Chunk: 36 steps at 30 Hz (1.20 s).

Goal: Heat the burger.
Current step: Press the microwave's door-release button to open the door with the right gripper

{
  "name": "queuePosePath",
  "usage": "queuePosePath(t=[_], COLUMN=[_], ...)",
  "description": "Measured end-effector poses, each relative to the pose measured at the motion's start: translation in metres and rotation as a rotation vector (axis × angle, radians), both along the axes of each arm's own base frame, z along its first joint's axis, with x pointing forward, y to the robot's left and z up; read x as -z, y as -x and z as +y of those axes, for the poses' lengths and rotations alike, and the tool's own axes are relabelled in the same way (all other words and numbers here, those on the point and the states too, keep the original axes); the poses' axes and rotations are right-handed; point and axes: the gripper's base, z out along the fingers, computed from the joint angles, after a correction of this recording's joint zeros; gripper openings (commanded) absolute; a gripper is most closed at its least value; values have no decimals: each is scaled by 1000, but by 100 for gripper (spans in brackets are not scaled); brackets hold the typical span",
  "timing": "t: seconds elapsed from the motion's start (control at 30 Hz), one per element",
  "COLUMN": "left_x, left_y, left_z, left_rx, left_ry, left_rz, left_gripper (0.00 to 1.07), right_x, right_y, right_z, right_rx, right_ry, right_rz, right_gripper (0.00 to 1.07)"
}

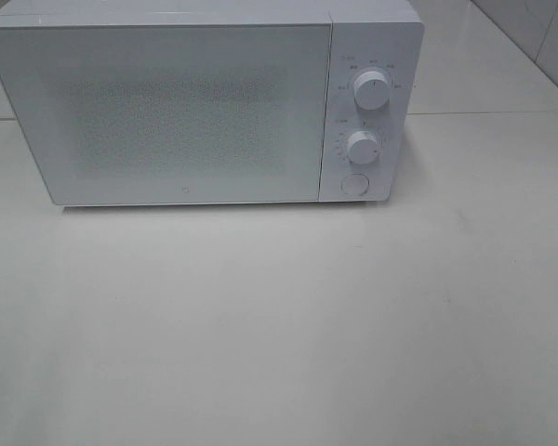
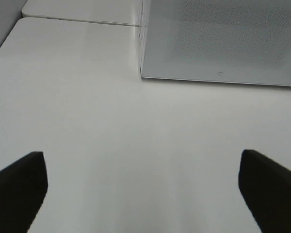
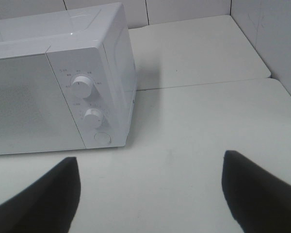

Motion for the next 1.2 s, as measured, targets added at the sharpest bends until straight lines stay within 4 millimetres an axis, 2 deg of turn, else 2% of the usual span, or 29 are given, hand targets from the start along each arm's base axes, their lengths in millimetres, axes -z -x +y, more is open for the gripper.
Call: queuePosePath(t=[0.07, 0.1, 0.17, 0.27, 0.43, 0.47, 0.53, 0.57, 0.63, 0.67, 0.73, 0.83, 0.9, 0.93, 1.0, 1.2], left_x=[0, 0, 0, 0, 0, 0, 0, 0, 0, 0, 0, 0, 0, 0, 0, 0], left_y=[0, 0, 0, 0, 0, 0, 0, 0, 0, 0, 0, 0, 0, 0, 0, 0], left_z=[0, 0, 0, 0, 0, 0, 0, 0, 0, 0, 0, 0, 0, 0, 0, 0], left_rx=[0, 0, 0, 0, 0, 0, 0, 0, 0, 0, 0, 0, 0, 0, 0, 0], left_ry=[0, 0, 0, 0, 0, 0, 0, 0, 0, 0, 0, 0, 0, 0, 0, 0], left_rz=[0, 0, 0, 0, 0, 0, 0, 0, 0, 0, 0, 0, 0, 0, 0, 0], left_gripper=[100, 100, 100, 100, 100, 100, 100, 100, 100, 100, 100, 100, 100, 100, 100, 100], right_x=[-2, -2, -3, -3, 0, 0, 3, 3, 10, 10, 18, 22, 37, 37, 53, 67], right_y=[-13, -13, -32, -37, -68, -68, -84, -84, -105, -105, -119, -123, -132, -132, -140, -147], right_z=[1, 1, 3, 4, 6, 6, 8, 8, 10, 10, 11, 12, 13, 13, 14, 15], right_rx=[-1, -1, -2, -2, -3, -3, -4, -4, -5, -5, -6, -7, -8, -8, -11, -15], right_ry=[1, 1, 3, 4, 7, 7, 8, 8, 10, 10, 10, 10, 8, 8, 1, -12], right_rz=[4, 4, 25, 33, 63, 63, 74, 74, 100, 100, 103, 97, 78, 78, 14, -134], right_gripper=[76, 76, 76, 76, 76, 76, 76, 76, 76, 76, 76, 76, 76, 76, 76, 76])
